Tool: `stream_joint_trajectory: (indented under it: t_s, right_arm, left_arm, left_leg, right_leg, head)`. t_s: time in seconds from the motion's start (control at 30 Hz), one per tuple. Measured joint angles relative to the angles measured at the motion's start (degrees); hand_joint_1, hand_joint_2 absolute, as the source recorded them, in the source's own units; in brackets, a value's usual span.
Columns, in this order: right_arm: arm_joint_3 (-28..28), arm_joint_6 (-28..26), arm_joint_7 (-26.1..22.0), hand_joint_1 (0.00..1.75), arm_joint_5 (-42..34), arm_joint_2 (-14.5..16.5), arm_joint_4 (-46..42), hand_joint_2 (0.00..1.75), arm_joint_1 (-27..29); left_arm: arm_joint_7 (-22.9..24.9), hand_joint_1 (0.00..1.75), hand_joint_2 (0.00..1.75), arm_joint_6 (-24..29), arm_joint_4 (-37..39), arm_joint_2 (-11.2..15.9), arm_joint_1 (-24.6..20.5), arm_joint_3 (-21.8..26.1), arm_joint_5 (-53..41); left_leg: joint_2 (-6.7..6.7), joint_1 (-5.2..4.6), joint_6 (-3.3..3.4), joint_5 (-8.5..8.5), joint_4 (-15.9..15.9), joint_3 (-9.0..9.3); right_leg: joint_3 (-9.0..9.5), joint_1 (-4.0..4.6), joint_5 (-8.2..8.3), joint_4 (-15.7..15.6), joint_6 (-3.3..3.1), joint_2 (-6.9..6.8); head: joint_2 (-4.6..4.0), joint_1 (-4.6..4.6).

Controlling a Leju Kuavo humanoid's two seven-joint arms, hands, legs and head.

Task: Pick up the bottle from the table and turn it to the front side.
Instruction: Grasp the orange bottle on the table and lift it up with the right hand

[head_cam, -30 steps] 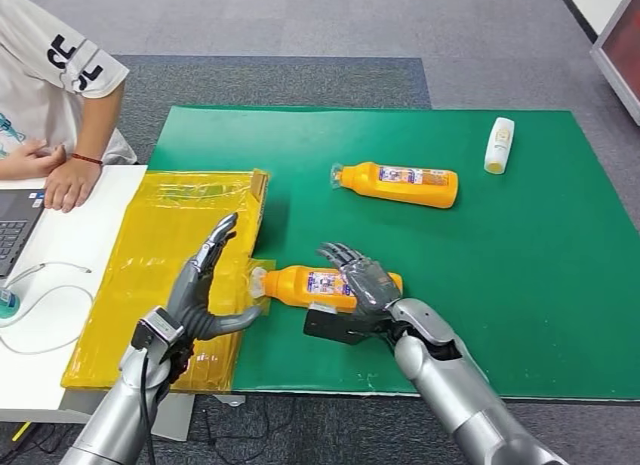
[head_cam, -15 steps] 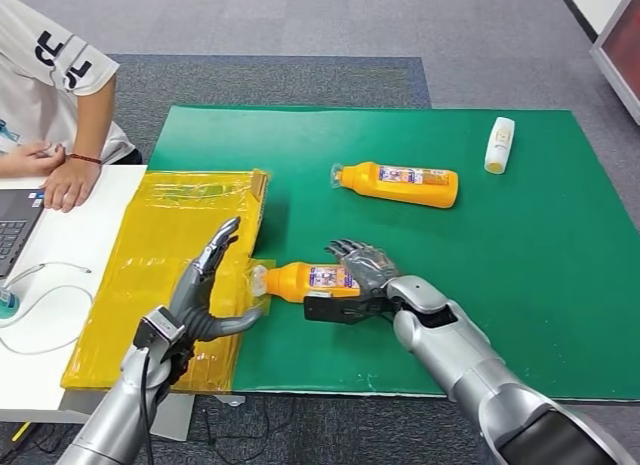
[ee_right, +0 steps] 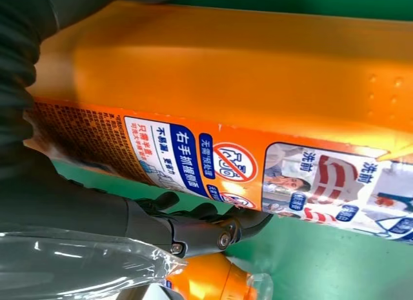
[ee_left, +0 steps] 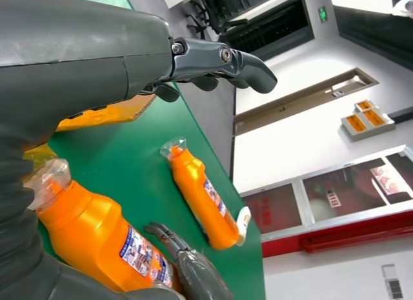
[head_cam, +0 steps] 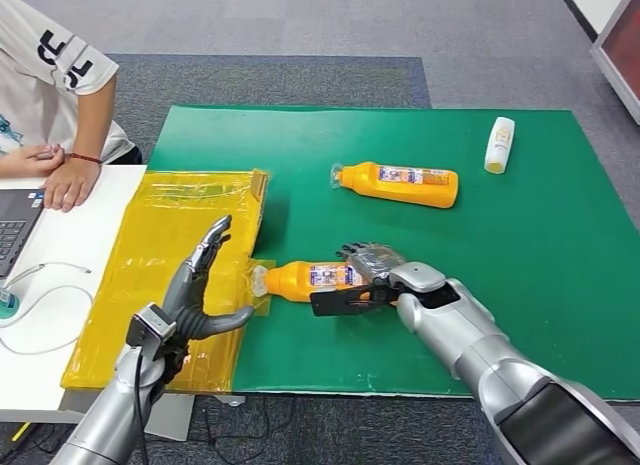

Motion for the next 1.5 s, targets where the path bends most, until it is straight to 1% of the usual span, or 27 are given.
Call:
stream_joint_trajectory:
  t_s: [0.13, 0.17, 0.27, 0.3, 0.57, 0.8, 0.87, 0.93, 1.0, 1.13, 1.2, 1.33, 1.43, 1.5]
  right_arm:
    - [0.9, 0.21, -0.02, 0.0, -0.09, 0.28, 1.03, 1.75, -0.83]
    - [1.15, 0.25, -0.01, 0.26, -0.13, 0.33, 1.22, 1.75, -0.99]
    - [1.71, 0.19, 0.02, 1.57, -0.49, 0.39, 1.62, 1.75, -1.24]
    - [1.82, 0.08, 0.01, 1.75, -0.7, 0.39, 1.72, 1.75, -1.25]
    - [1.7, -3.81, -1.28, 1.75, -5.58, 0.03, 1.07, 1.75, -0.38]
    - [1.33, -4.5, -1.86, 1.75, -7.33, -0.58, 0.14, 1.75, 0.34]
    - [-0.05, -5.5, -3.03, 1.75, -10.24, -1.26, -1.13, 1.75, 1.8]
    - [-2.4, -6.5, -5.52, 1.75, -15.24, -2.31, -3.07, 1.75, 3.88]
    - [-4.69, -6.15, -8.66, 1.75, -19.99, -3.09, -4.51, 1.75, 5.45]
    - [-11.85, -2.96, -16.66, 1.75, -32.58, -4.59, -8.95, 1.75, 10.77]
    - [-15.96, -1.02, -19.08, 1.75, -37.39, -4.93, -11.62, 1.75, 13.79]
    - [-23.19, 2.12, -20.37, 1.75, -43.38, -5.09, -16.71, 1.75, 18.91]
    - [-27.17, 3.6, -20.38, 1.75, -45.45, -5.07, -19.72, 1.75, 21.67]
    - [-29.31, 4.34, -20.38, 1.75, -46.0, -4.86, -21.6, 1.75, 23.16]
  left_arm:
    - [0.0, 0.0, 1.75, -0.41, -0.13, 0.25, -0.04, 0.47, 0.88]
    - [-0.01, 0.0, 1.75, -0.48, -0.26, 0.29, -0.03, 0.66, 1.01]
    - [-0.02, 0.0, 1.75, -0.64, -0.79, 0.4, 0.0, 1.08, 1.22]
    - [-0.02, 0.0, 1.75, -0.68, -0.96, 0.43, 0.02, 1.18, 1.23]
    - [-0.02, 0.0, 1.75, -1.15, -2.54, 0.57, 0.82, 2.24, 0.79]
    - [-0.02, 0.0, 1.75, -1.26, -2.97, 0.63, 1.15, 2.5, 0.59]
    - [-0.02, 0.0, 1.75, -1.1, -3.24, 0.66, 1.46, 2.73, 0.26]
    - [-0.02, 0.0, 1.75, -0.89, -3.62, 0.7, 1.85, 3.01, -0.22]
    - [-0.02, 0.0, 1.75, -0.83, -3.81, 0.72, 1.97, 3.11, -0.37]
    - [-0.02, 0.0, 1.75, -0.78, -3.92, 0.72, 2.08, 3.44, -0.29]
    - [-0.02, 0.0, 1.75, -0.76, -3.93, 0.72, 2.29, 3.68, -0.34]
    - [-0.02, 0.0, 1.75, -0.55, -4.0, 0.71, 2.96, 4.32, -0.86]
    - [-0.02, 0.0, 1.75, -0.44, -4.11, 0.69, 3.57, 5.15, -0.86]
    - [-0.02, 0.0, 1.75, -1.4, -4.1, 0.68, 3.9, 6.05, 0.3]
  left_leg:
    - [0.0, 0.0, 0.0, 0.0, 0.0, 0.0]
    - [0.0, 0.0, 0.0, 0.0, 0.0, 0.0]
    - [0.0, 0.0, 0.0, 0.0, 0.0, 0.0]
    - [-0.01, 0.0, 0.0, 0.0, 0.0, 0.0]
    - [0.0, 0.0, 0.0, 0.0, 0.0, 0.01]
    - [0.0, 0.0, 0.0, 0.0, 0.0, 0.0]
    - [-0.01, 0.0, 0.0, -0.01, 0.0, 0.0]
    - [-0.01, 0.0, 0.0, -0.01, 0.0, -0.01]
    - [-0.03, 0.0, 0.01, -0.02, 0.0, -0.02]
    - [-0.11, 0.0, 0.01, -0.03, 0.0, -0.07]
    - [-0.12, 0.0, 0.02, -0.04, 0.0, -0.09]
    - [-0.12, 0.0, 0.02, -0.07, 0.0, -0.12]
    - [-0.12, 0.0, 0.02, -0.07, 0.0, -0.14]
    - [-0.12, 0.0, 0.02, -0.08, 0.0, -0.14]
  right_leg:
    - [0.0, 0.0, 0.0, 0.0, 0.0, 0.0]
    - [0.0, 0.0, 0.0, 0.0, 0.0, 0.0]
    - [0.0, 0.0, 0.0, 0.0, 0.0, -0.01]
    - [0.0, 0.0, 0.0, 0.0, 0.0, -0.01]
    - [-0.02, 0.0, 0.0, 0.0, 0.0, 0.0]
    - [-0.02, 0.0, 0.0, 0.0, 0.0, 0.0]
    - [-0.02, 0.0, -0.01, 0.0, 0.0, -0.01]
    - [-0.03, 0.0, -0.01, -0.01, 0.0, -0.02]
    - [-0.03, 0.0, -0.01, -0.01, 0.0, -0.02]
    - [-0.03, 0.0, -0.04, -0.01, 0.03, -0.08]
    - [-0.04, 0.0, -0.05, -0.01, 0.04, -0.1]
    - [-0.07, 0.0, -0.07, -0.01, 0.03, -0.1]
    - [-0.07, 0.0, -0.08, -0.01, 0.02, -0.1]
    - [-0.08, 0.0, -0.08, -0.01, 0.02, -0.1]
  head:
    - [0.0, 0.0]
    - [0.0, 0.0]
    - [0.0, -0.01]
    - [0.0, 0.0]
    - [0.0, -0.01]
    - [0.0, 0.0]
    - [0.0, 0.0]
    - [0.0, -0.01]
    - [0.0, -0.01]
    - [0.0, 0.01]
    - [0.0, 0.01]
    - [0.0, 0.0]
    - [0.0, -0.01]
    - [0.0, 0.0]
